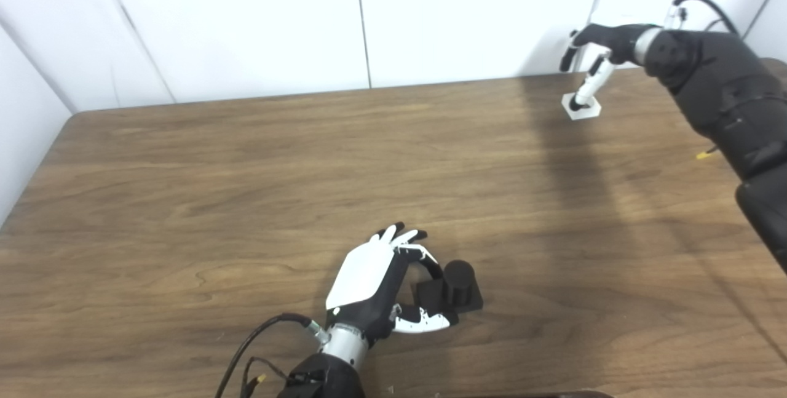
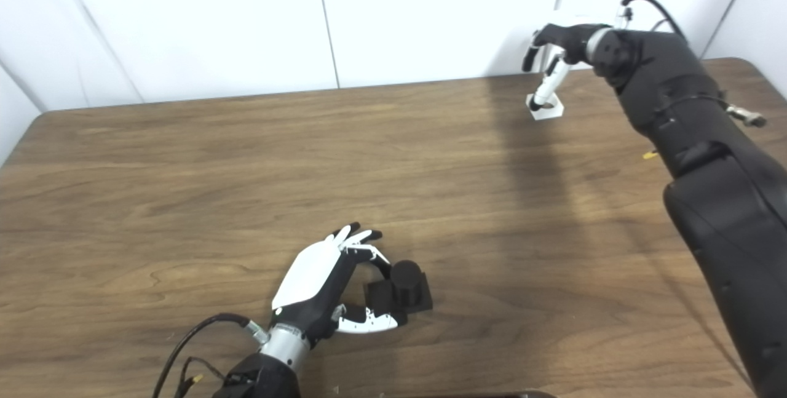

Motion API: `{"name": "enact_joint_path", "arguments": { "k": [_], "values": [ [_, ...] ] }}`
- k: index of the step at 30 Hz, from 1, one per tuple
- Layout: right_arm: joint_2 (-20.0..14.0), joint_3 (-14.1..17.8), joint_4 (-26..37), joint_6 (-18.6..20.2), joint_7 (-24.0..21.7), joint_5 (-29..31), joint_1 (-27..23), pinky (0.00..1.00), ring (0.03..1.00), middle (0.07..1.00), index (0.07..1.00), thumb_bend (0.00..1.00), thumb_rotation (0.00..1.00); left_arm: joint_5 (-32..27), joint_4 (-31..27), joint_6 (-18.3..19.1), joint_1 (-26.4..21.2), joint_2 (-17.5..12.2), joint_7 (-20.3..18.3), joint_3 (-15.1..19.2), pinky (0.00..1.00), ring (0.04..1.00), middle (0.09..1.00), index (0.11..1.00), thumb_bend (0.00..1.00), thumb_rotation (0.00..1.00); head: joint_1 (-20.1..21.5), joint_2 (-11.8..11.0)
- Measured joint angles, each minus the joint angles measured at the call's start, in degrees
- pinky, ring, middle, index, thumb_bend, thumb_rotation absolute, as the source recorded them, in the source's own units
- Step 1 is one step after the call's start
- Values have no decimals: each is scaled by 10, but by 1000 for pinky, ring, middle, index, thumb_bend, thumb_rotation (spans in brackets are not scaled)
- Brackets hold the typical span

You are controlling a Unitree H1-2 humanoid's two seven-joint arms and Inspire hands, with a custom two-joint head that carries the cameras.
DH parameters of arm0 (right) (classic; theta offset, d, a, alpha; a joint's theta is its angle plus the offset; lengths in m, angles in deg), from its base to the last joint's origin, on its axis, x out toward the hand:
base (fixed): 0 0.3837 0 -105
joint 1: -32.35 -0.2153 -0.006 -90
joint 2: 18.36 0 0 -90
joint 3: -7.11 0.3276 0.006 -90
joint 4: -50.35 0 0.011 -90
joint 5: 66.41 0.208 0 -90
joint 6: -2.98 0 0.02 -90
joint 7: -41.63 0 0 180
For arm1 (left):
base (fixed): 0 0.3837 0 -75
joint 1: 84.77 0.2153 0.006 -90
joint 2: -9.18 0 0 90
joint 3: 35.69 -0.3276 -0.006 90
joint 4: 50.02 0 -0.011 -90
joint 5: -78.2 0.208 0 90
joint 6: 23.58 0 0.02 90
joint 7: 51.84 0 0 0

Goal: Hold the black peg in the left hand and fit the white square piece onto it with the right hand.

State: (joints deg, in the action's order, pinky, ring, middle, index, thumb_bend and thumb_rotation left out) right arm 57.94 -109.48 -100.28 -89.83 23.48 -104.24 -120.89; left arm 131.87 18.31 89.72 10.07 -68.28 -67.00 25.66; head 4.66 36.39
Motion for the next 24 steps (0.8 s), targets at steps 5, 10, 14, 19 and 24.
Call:
{"name": "enact_joint_path", "arguments": {
  "k": [5, 10, 14, 19, 24],
  "values": [
    [2, -1, -1, 1, 0, 0, 0, 1000, 1000, 973, 663, 874, 174, 0, 0, -4, 1, -2, 2, 0, 1000, 1000, 906, 488, 519, 67, 14, -6],
    [2, -5, -1, 17, -1, -1, 0, 1000, 1000, 973, 663, 864, 183, -4, -1, -7, 3, -3, 4, 5, 1000, 1000, 911, 487, 518, 64, 54, -11],
    [5, -13, -2, 22, -2, -6, 0, 1000, 1000, 971, 668, 878, 189, -13, -3, -8, 4, -7, 3, 8, 1000, 1000, 910, 488, 517, 66, 75, -17],
    [12, -16, -3, 23, -6, -7, 0, 1000, 1000, 970, 657, 877, 181, -13, -10, -8, 4, -15, -6, 8, 1000, 1000, 909, 489, 518, 68, 77, -16],
    [15, -18, -5, 23, -10, -9, 0, 1000, 1000, 969, 655, 880, 195, -13, -12, -8, 4, -16, -11, 9, 1000, 1000, 910, 489, 518, 69, 68, -9]
  ]
}}
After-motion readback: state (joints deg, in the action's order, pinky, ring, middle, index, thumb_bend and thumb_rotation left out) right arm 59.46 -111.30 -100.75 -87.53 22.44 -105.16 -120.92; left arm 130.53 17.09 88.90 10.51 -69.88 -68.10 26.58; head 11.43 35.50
